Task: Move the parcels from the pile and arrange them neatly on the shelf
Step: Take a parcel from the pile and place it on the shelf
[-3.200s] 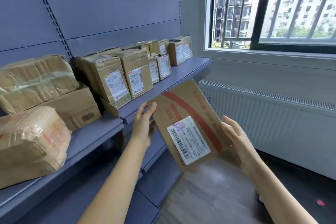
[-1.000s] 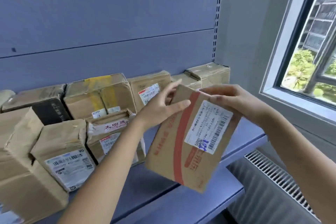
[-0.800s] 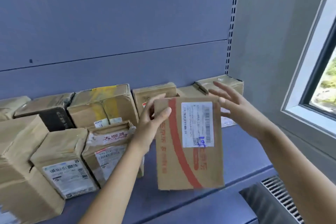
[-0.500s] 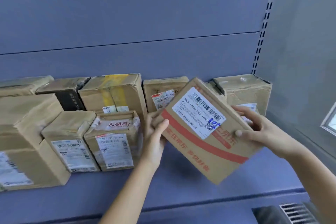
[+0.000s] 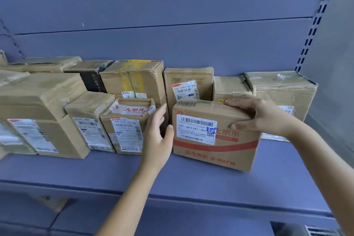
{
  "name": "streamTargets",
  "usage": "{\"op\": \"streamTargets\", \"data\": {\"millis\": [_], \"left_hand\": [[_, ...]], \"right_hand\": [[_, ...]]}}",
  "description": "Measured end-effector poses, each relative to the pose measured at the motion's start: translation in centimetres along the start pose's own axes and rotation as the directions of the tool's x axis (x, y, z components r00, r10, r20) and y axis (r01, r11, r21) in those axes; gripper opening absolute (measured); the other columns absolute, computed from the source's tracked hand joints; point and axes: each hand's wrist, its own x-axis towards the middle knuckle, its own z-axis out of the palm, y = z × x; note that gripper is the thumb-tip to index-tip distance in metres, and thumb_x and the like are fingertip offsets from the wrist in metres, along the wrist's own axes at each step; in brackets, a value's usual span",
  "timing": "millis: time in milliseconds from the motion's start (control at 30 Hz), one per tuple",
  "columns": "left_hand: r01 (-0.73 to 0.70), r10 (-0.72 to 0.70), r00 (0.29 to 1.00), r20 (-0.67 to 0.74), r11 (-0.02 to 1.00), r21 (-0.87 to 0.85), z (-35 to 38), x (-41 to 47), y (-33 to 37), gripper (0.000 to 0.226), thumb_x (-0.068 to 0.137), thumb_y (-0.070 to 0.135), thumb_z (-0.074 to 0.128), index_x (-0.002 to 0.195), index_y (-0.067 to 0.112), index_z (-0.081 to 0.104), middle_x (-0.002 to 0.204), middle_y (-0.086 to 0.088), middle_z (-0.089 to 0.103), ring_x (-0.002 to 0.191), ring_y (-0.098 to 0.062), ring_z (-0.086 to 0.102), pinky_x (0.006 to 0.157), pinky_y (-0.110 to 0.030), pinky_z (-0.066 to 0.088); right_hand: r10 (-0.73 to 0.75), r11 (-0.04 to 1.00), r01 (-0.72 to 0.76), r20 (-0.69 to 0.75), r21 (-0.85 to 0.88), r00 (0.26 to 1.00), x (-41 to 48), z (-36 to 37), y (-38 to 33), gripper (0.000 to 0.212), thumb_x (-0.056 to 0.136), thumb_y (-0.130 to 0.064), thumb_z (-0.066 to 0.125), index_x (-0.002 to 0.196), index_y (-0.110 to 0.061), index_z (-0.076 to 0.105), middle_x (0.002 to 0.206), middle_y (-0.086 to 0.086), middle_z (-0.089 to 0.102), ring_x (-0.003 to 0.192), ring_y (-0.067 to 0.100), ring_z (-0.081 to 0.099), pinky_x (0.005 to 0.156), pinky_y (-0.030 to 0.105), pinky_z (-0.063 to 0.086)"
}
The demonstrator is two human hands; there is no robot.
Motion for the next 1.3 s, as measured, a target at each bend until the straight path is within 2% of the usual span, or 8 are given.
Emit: {"op": "streamTargets", "data": {"millis": [167,367,633,833,933,1067,1133,1300], "left_hand": [[-0.121,0.121,0.993,0.015,0.974,0.19,-0.3,0.4,0.8,0.056,0.094,-0.006,0.04,0.135,0.032,0.043,0.133,0.035,0.036,0.134,-0.004,0.038,0.112,-0.022,0.029],[-0.212,0.183,0.976,0.115,0.912,0.352,-0.3,0.7,1.3,0.049,0.092,-0.009,0.039,0.134,0.012,0.053,0.134,0.014,0.046,0.127,0.009,0.034,0.105,0.0,0.019],[-0.273,0.259,0.961,0.098,0.832,0.482,-0.9,0.5,0.2,0.046,0.091,0.01,0.036,0.134,0.014,0.054,0.138,0.005,0.051,0.128,-0.003,0.04,0.109,-0.017,0.026],[-0.325,0.392,0.92,0.025,0.724,0.608,-1.8,0.6,-0.9,0.043,0.09,0.013,0.036,0.125,0.005,0.06,0.128,-0.005,0.06,0.123,-0.016,0.044,0.116,-0.033,0.021],[-0.346,0.432,0.901,0.037,0.667,0.66,-2.3,0.9,-1.3,0.042,0.089,0.011,0.038,0.124,0.002,0.06,0.126,-0.008,0.061,0.121,-0.017,0.047,0.118,-0.035,0.016],[-0.399,0.423,0.895,0.143,0.613,0.682,-3.3,1.4,-1.8,0.047,0.087,0.015,0.043,0.132,0.004,0.053,0.134,-0.008,0.055,0.127,-0.02,0.044,0.117,-0.039,0.021],[-0.449,0.425,0.875,0.231,0.538,0.713,-4.1,1.6,-2.3,0.054,0.085,0.017,0.054,0.137,0.007,0.047,0.139,-0.007,0.051,0.131,-0.021,0.041,0.118,-0.04,0.019],[-0.514,0.341,0.846,0.41,0.315,0.798,-5.4,1.7,-3.2,0.101,0.066,0.032,0.083,0.146,0.009,0.026,0.149,-0.006,0.031,0.139,-0.024,0.027,0.119,-0.042,0.002]], "right_hand": [[-0.074,0.986,0.063,-0.067,-0.155,0.995,-0.3,0.4,0.5,0.069,0.069,-0.044,0.082,0.131,-0.044,0.051,0.13,-0.026,0.047,0.121,0.01,0.032,0.101,0.027,0.021],[-0.095,0.99,0.087,-0.068,-0.113,0.993,-0.8,0.7,0.2,0.068,0.075,-0.036,0.079,0.13,-0.049,0.042,0.132,-0.028,0.044,0.123,0.009,0.027,0.108,0.028,0.016],[-0.12,0.99,0.11,-0.117,-0.089,0.986,-0.7,1.8,0.0,0.071,0.071,-0.032,0.083,0.135,-0.037,0.05,0.123,-0.036,0.043,0.12,-0.001,0.028,0.106,0.018,0.022],[-0.225,0.974,0.225,-0.29,-0.033,0.93,-0.1,5.0,-0.4,0.059,0.074,-0.028,0.082,0.128,-0.023,0.058,0.12,-0.025,0.05,0.121,0.005,0.038,0.108,0.027,0.029],[-0.331,0.944,0.312,-0.35,-0.111,0.876,0.8,6.7,-0.6,0.055,0.078,-0.041,0.071,0.125,-0.014,0.061,0.122,-0.015,0.052,0.123,0.007,0.038,0.114,0.03,0.021],[-0.427,0.898,0.304,-0.467,-0.319,0.774,1.1,7.9,0.2,0.053,0.082,-0.044,0.064,0.123,-0.01,0.063,0.12,-0.002,0.06,0.119,0.028,0.043,0.107,0.055,0.033],[-0.462,0.874,0.283,-0.498,-0.395,0.734,0.4,9.1,0.7,0.06,0.081,-0.043,0.066,0.131,-0.011,0.055,0.124,0.007,0.053,0.119,0.033,0.045,0.104,0.056,0.035],[-0.448,0.868,0.225,-0.502,-0.443,0.74,-0.4,11.9,2.3,0.111,0.055,-0.036,0.09,0.142,-0.023,0.023,0.139,0.013,0.025,0.137,0.039,0.025,0.113,0.061,0.021]]}}
